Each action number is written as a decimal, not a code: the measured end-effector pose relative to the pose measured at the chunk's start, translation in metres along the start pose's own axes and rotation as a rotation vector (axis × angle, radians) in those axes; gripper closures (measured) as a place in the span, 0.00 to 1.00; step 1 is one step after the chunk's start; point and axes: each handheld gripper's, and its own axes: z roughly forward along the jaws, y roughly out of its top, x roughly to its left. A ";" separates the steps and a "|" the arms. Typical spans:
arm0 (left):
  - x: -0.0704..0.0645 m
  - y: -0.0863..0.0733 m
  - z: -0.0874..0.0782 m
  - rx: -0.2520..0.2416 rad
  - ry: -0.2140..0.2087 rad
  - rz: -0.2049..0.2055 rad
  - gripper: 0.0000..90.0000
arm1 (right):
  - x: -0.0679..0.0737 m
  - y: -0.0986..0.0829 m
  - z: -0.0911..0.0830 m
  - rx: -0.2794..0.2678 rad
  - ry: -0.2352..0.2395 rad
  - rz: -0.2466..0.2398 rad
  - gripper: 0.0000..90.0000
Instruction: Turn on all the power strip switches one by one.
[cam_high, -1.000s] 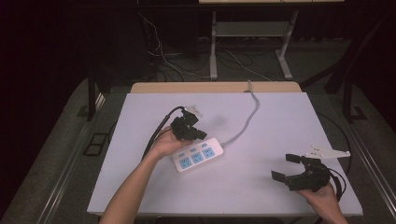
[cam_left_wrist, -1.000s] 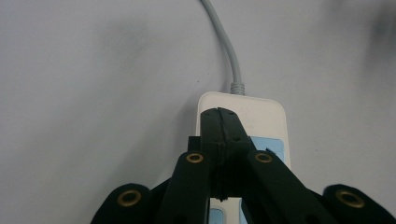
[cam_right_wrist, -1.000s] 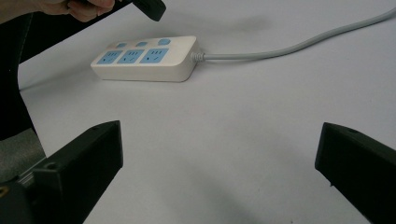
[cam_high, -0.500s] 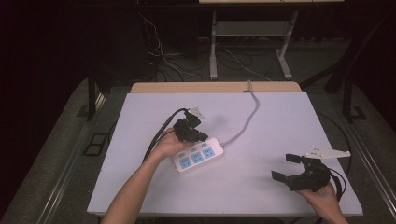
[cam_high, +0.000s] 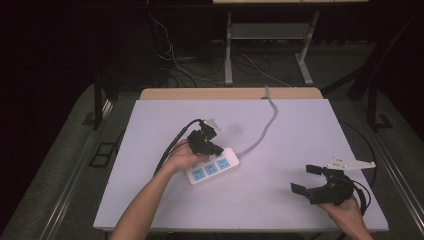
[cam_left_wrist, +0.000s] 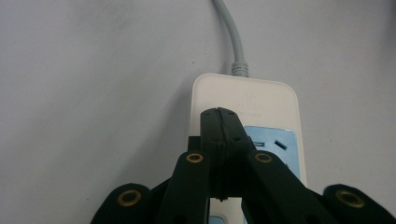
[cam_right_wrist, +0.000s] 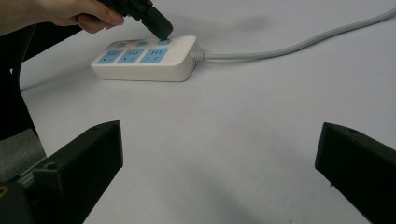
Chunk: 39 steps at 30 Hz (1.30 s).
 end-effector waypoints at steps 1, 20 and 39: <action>0.000 0.000 0.000 0.000 -0.004 -0.002 1.00 | 0.000 0.000 0.000 -0.002 0.002 0.004 0.01; 0.006 -0.002 0.003 0.006 -0.046 -0.070 1.00 | -0.001 0.000 -0.003 -0.024 0.012 0.016 0.01; 0.004 -0.001 0.004 0.016 -0.029 -0.066 1.00 | -0.001 0.000 -0.002 -0.021 0.012 0.014 0.01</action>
